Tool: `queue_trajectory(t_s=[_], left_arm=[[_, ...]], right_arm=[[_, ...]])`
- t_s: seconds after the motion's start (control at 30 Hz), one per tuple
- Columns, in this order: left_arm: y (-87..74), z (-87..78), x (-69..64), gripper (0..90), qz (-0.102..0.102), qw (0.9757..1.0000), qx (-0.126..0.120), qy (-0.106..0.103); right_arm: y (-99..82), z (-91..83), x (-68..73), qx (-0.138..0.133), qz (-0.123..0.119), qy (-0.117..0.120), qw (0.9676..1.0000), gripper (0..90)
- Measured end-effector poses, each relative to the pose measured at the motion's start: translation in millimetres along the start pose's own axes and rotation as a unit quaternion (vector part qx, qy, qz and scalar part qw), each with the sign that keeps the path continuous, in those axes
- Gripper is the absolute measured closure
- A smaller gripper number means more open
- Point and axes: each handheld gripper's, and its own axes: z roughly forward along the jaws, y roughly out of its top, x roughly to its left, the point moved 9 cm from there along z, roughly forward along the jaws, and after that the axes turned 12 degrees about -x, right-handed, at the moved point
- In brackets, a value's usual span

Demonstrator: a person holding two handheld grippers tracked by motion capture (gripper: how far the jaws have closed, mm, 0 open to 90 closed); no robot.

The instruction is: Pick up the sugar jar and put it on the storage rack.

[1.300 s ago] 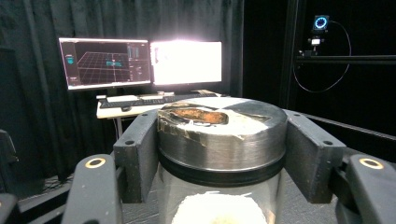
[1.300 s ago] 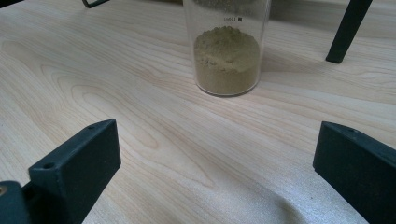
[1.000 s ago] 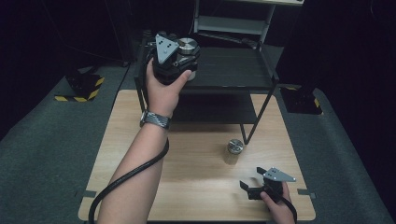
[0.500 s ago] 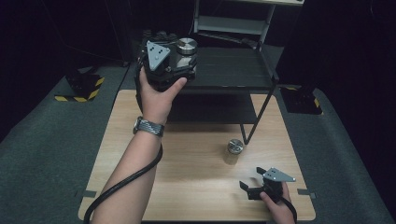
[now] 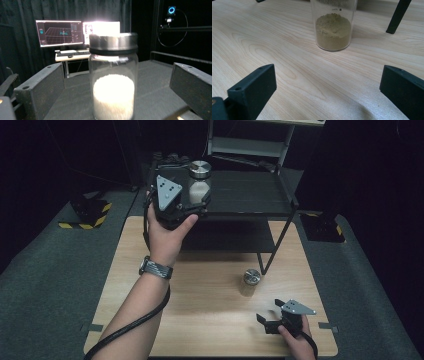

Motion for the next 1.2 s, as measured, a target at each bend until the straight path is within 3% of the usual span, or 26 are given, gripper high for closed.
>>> queue_trajectory(t_s=[0.27, 0.53, 0.87, 1.2], left_arm=[[-15.2, -23.4, -2.4, 0.6, -0.016, 0.9998, 0.006, -0.008], [-30.0, -50.1, -5.4, 0.6, -0.014, 0.9997, 0.007, -0.018], [-62.3, -81.9, -8.2, 0.6, -0.015, 0.9992, 0.024, -0.027], [-100.9, -113.7, -9.6, 0.6, -0.035, 0.9976, 0.051, -0.031]], right_arm=[[0.1, -0.1, 0.6, 0.0, -0.001, 0.0, 1.0, 0.5], [0.0, 0.0, 1.0, 0.0, -0.003, -0.001, 1.0, 0.5], [0.2, 0.4, 1.3, 0.001, -0.005, -0.001, 1.0, 0.5], [0.4, 0.8, 1.7, 0.003, -0.005, -0.001, 1.0, 0.5]])
